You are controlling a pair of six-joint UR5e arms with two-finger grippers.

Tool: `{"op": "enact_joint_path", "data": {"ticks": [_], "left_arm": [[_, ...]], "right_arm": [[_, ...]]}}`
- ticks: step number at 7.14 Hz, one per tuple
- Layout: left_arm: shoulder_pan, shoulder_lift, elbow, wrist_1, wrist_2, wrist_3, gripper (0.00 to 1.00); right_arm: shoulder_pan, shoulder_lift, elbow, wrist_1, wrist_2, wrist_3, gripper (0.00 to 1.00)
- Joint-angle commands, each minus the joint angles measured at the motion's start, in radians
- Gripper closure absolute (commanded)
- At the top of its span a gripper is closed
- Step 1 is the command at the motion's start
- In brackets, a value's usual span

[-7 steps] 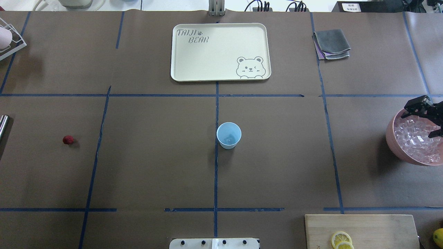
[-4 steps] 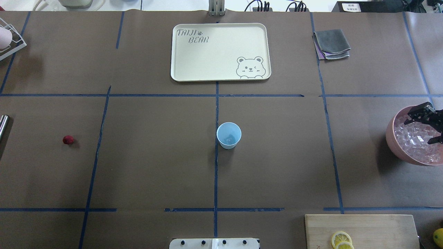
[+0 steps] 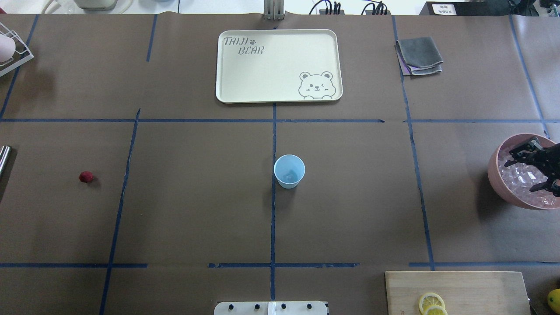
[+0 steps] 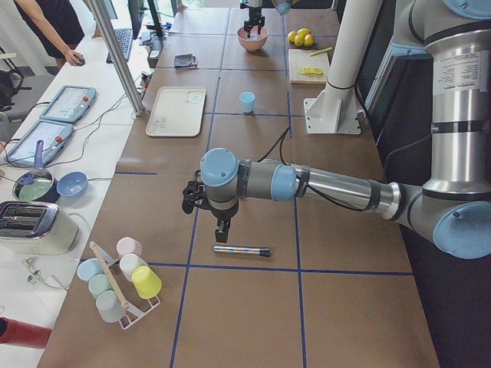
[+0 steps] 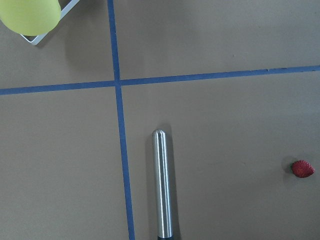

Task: Mash ice and strawberries in cup
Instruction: 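Grasp another ice cube from the pink bowl with the right gripper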

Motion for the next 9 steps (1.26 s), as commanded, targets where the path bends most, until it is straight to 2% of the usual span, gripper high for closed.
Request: {"op": "enact_joint_path", "data": {"ticks": [1,5,6,7,8,9], "left_arm": [[0.000,0.000,0.000,0.000,0.000,-0.001,0.00],[0.000,0.000,-0.004,-0.002,0.000,-0.001,0.00],[0.000,0.000,-0.007,0.000,0.000,-0.001,0.00],[0.000,0.000,-0.007,0.000,0.000,-0.001,0.00],[0.000,0.000,-0.012,0.000,0.000,-0.001,0.00],[0.000,0.000,-0.014,0.000,0.000,-0.001,0.00]], "right_arm": [[-0.001,-0.011,-0.002,0.000,-0.011,0.009,0.22],[-0.001,-0.010,-0.025,0.000,-0.053,0.008,0.23],[-0.001,-0.010,-0.026,0.000,-0.060,0.008,0.29],[-0.001,-0.010,-0.025,0.000,-0.060,0.009,0.43],[-0.001,-0.010,-0.025,0.000,-0.058,0.009,0.70],[0.000,-0.010,-0.025,0.000,-0.055,0.008,0.88]]}}
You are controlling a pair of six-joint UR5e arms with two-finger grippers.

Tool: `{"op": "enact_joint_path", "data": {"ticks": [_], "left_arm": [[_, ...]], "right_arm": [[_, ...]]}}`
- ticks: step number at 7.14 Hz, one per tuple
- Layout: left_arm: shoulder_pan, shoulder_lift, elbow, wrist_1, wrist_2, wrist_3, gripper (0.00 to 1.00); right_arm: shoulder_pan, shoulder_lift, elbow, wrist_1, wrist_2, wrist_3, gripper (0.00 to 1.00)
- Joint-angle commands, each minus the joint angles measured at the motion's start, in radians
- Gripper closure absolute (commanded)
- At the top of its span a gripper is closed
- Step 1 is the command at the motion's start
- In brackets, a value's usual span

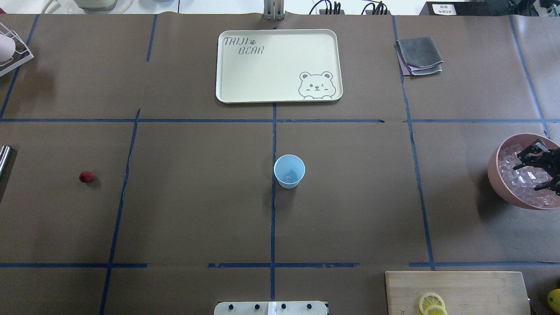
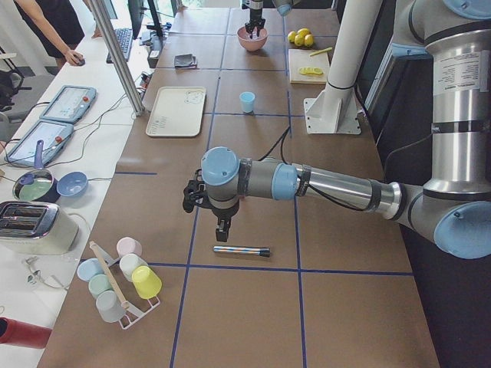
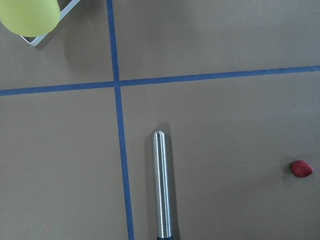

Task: Mash ice and strawberries in cup
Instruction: 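Carry the ice cube to the light-blue cup and drop it in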

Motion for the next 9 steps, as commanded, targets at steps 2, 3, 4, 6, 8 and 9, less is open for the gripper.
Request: {"op": "enact_joint_path", "data": {"ticks": [2,3,4,6,8,9], "left_arm": [[0.000,0.000,-0.004,0.000,0.000,0.000,0.00],[0.000,0.002,-0.004,0.000,0.000,0.000,0.00],[0.000,0.002,-0.004,0.000,0.000,0.000,0.00],[-0.002,0.002,-0.004,0.000,-0.002,0.000,0.00],[-0.002,0.009,-0.004,0.002,-0.003,0.000,0.00],[0.000,0.017,-0.004,0.000,-0.003,0.000,0.00]], "right_arm": [[0.003,-0.005,0.031,0.000,0.010,-0.001,1.00],[0.003,-0.006,0.079,-0.002,0.013,0.000,1.00],[0.003,-0.005,0.136,-0.003,0.037,0.004,1.00],[-0.002,0.078,0.222,-0.002,0.103,0.072,1.00],[-0.058,0.290,0.226,-0.008,0.160,0.211,0.98],[-0.130,0.386,0.219,-0.014,0.132,0.288,0.98]]}}
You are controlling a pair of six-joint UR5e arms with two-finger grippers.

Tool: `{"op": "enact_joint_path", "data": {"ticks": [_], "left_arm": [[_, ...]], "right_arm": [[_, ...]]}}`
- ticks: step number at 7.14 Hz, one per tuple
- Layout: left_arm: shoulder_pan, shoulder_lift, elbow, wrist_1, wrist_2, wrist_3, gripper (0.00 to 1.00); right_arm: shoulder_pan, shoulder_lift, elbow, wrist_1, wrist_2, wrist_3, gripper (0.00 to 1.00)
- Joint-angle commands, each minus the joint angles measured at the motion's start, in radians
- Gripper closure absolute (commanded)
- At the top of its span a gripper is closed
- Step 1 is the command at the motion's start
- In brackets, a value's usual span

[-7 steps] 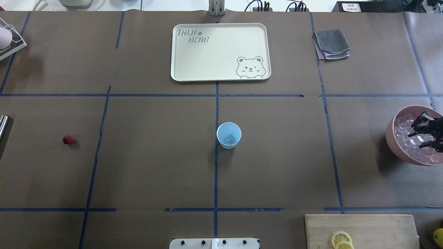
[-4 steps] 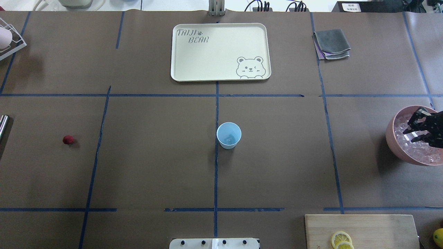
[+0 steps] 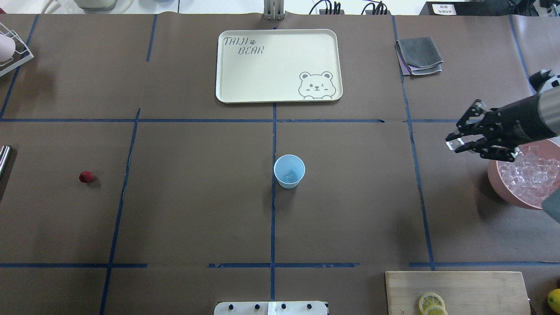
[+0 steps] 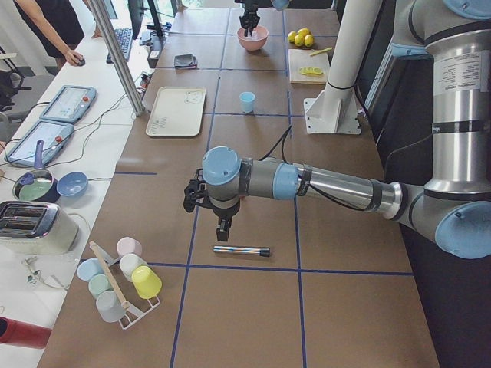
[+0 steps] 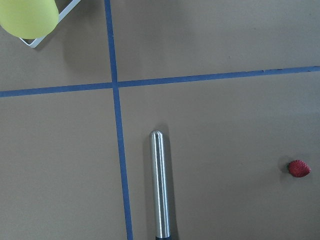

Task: Mash ice and strawberries in cup
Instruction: 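Carry the ice cube to the light-blue cup and drop it in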

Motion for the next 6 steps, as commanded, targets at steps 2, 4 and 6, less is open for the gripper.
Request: {"op": "enact_joint_path", "data": {"ticks": [2,4,6], "left_arm": [[0.001,0.009,0.000,-0.001,-0.001,0.000,0.00],[0.001,0.009,-0.011,0.001,-0.001,0.000,0.00],[0.001,0.011,-0.021,-0.001,-0.011,-0.041,0.00]], "right_arm": [[-0.306,0.306,-0.068,-0.009,-0.264,0.250,0.98],[-0.468,0.570,-0.260,-0.137,-0.519,0.285,0.97],[-0.482,0.621,-0.324,-0.161,-0.549,0.285,0.97]]}}
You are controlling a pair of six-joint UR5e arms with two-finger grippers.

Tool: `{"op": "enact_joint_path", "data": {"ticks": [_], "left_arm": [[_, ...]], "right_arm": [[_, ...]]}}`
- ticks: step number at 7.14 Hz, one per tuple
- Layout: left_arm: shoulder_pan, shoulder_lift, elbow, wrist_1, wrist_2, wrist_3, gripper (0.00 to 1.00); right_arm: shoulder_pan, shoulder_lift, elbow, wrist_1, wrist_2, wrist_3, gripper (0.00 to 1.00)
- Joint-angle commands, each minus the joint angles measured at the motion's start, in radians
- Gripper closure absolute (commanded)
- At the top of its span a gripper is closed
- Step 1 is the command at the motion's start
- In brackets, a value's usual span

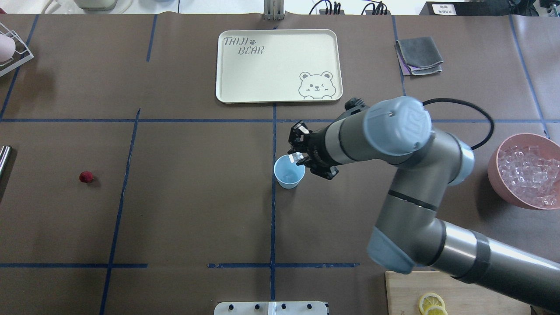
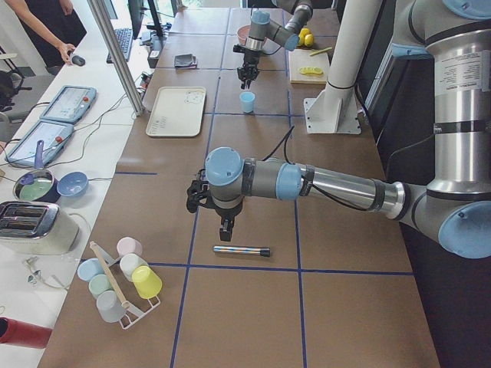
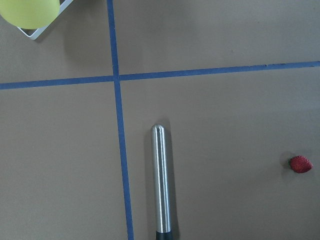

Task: Mash ice and strawberries in cup
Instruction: 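Carry the ice cube to the light-blue cup and drop it in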

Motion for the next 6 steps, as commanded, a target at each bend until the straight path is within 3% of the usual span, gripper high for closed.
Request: {"op": "enact_joint_path", "data": {"ticks": [1,3,4,5,6], "left_arm": [[0.000,0.002,-0.011,-0.002,-0.003,-0.023,0.00],[0.000,0.003,-0.011,-0.002,-0.003,-0.023,0.00],[0.000,0.003,-0.012,-0.002,-0.003,-0.024,0.00],[0.000,0.002,-0.011,-0.002,-0.003,-0.024,0.00],[0.000,0.002,-0.012,-0.002,-0.003,-0.024,0.00]], "right_arm": [[-0.017,0.011,-0.036,-0.019,-0.030,0.003,0.97],[-0.015,0.002,-0.033,-0.054,-0.030,0.001,0.94],[-0.015,0.003,-0.030,-0.061,-0.030,0.001,0.85],[-0.015,0.002,-0.032,-0.064,-0.030,0.001,0.33],[-0.017,0.005,-0.029,-0.100,-0.032,0.001,0.00]]}}
